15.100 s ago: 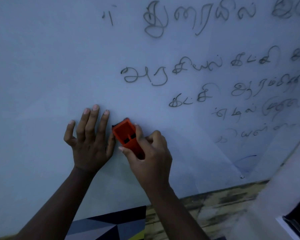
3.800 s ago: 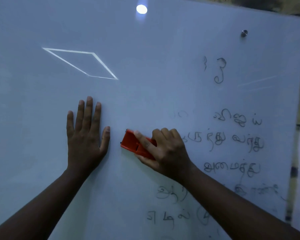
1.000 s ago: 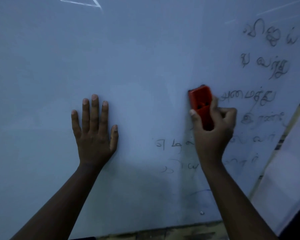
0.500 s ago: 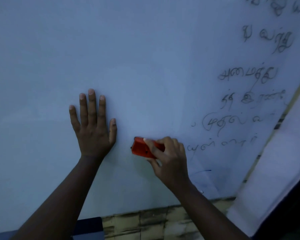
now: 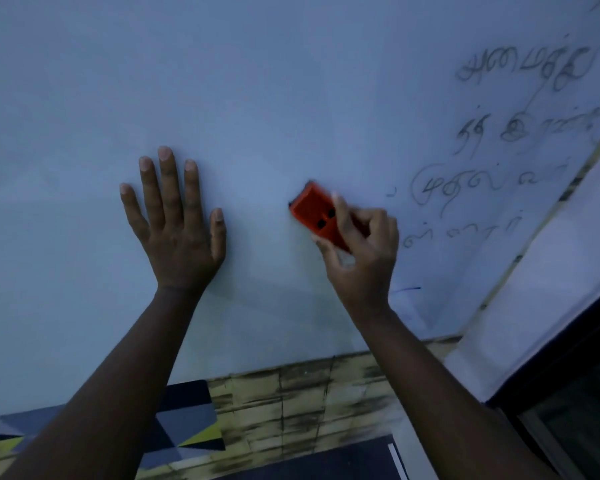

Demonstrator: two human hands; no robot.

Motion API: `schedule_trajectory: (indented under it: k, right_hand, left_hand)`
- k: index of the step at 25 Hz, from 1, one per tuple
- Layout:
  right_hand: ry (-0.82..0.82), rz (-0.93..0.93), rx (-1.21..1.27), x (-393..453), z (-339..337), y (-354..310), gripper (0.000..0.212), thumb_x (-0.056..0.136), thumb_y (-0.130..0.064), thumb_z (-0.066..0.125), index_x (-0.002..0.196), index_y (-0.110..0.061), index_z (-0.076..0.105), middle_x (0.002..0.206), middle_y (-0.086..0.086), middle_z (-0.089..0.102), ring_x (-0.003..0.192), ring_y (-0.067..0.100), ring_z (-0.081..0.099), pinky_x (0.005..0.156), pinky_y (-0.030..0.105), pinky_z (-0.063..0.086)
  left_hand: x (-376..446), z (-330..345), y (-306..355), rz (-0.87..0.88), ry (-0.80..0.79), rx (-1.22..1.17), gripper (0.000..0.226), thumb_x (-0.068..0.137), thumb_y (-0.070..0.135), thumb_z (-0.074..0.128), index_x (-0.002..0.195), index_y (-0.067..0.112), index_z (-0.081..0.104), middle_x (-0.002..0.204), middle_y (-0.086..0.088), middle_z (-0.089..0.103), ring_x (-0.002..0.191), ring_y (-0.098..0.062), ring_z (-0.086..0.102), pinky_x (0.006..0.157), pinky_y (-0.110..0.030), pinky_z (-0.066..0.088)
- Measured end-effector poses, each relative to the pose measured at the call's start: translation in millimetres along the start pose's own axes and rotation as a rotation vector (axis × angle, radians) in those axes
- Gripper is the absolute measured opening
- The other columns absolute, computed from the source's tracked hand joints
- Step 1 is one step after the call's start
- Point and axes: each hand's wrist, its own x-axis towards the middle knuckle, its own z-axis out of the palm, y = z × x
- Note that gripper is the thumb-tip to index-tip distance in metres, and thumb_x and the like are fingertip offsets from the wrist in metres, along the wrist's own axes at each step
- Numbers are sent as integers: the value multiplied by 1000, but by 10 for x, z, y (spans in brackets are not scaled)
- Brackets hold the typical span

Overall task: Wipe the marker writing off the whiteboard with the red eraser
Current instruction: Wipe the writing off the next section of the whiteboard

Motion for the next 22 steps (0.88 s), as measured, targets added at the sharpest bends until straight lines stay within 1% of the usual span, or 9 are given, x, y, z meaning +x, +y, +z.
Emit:
schedule_trajectory:
  k: [2, 5, 7, 9, 12, 15, 17, 20, 22]
  right_hand:
    - [-113, -56, -53, -526, 74, 208, 66, 86, -31, 82, 147, -23, 58, 110, 8, 53, 95, 34, 54, 81, 47, 46]
    - [-257, -105, -58, -1108, 120, 409, 66, 87, -32, 80, 147, -31, 53, 116, 9, 55, 101, 31, 56, 82, 49, 46]
    - [-303, -113, -32, -1196, 112, 444, 66, 85, -31, 82, 145, -33, 54, 117, 9, 56, 104, 29, 56, 83, 50, 47]
    - [-315, -98, -10, -1083, 69, 429, 73, 80, -27, 88, 145, -33, 55, 114, 9, 58, 105, 28, 55, 83, 50, 48]
    - [-178, 43, 70, -612, -48, 385, 80, 74, -20, 92, 146, -27, 57, 114, 8, 53, 102, 28, 51, 84, 48, 49]
    - [19, 181, 208, -68, -172, 321, 72, 79, -24, 88, 144, -17, 59, 113, 4, 45, 101, 25, 50, 90, 33, 49]
    - [104, 255, 280, 115, -185, 304, 68, 84, -26, 86, 144, -11, 58, 110, 7, 43, 102, 22, 51, 94, 22, 48]
    - [173, 315, 283, -13, -112, 276, 67, 89, -25, 83, 147, -11, 51, 107, 10, 42, 101, 22, 51, 95, 29, 53]
    - [213, 381, 262, -345, 13, 253, 65, 91, -21, 81, 146, -1, 52, 104, 11, 41, 98, 17, 48, 95, 27, 53]
  left_hand:
    - [-94, 16, 13, -6, -1, 9, 67, 109, 34, 41, 167, 6, 23, 167, -29, 31, 164, -28, 0, 131, -58, 5]
    - [-216, 41, 37, -20, -2, 9, 68, 109, 35, 40, 168, 8, 19, 167, -27, 30, 164, -29, 0, 131, -58, 4]
    - [-283, 56, 46, -20, -3, 6, 69, 109, 36, 40, 168, 9, 17, 168, -26, 29, 165, -30, 1, 131, -58, 4]
    - [-347, 68, 47, -6, -2, 2, 69, 109, 36, 39, 169, 10, 16, 170, -23, 26, 165, -30, 1, 131, -57, 3]
    - [-444, 95, 56, 7, -1, -2, 70, 109, 36, 40, 169, 10, 15, 173, -15, 19, 165, -30, 0, 131, -57, 2]
    - [-520, 102, 71, -3, -12, -9, 73, 108, 37, 42, 169, 12, 12, 174, -16, 15, 165, -29, -3, 131, -57, 1]
    - [-585, 105, 69, -7, -26, -20, 76, 107, 37, 44, 170, 12, 10, 169, -24, 23, 164, -28, -4, 130, -58, 0]
    - [-702, 107, 49, 12, -46, -22, 80, 105, 37, 48, 170, 13, 8, 165, -26, 26, 164, -28, -5, 130, -58, -1]
    - [-777, 110, 28, 35, -64, -14, 81, 105, 39, 48, 170, 14, 8, 174, -21, 13, 164, -29, -5, 130, -58, -2]
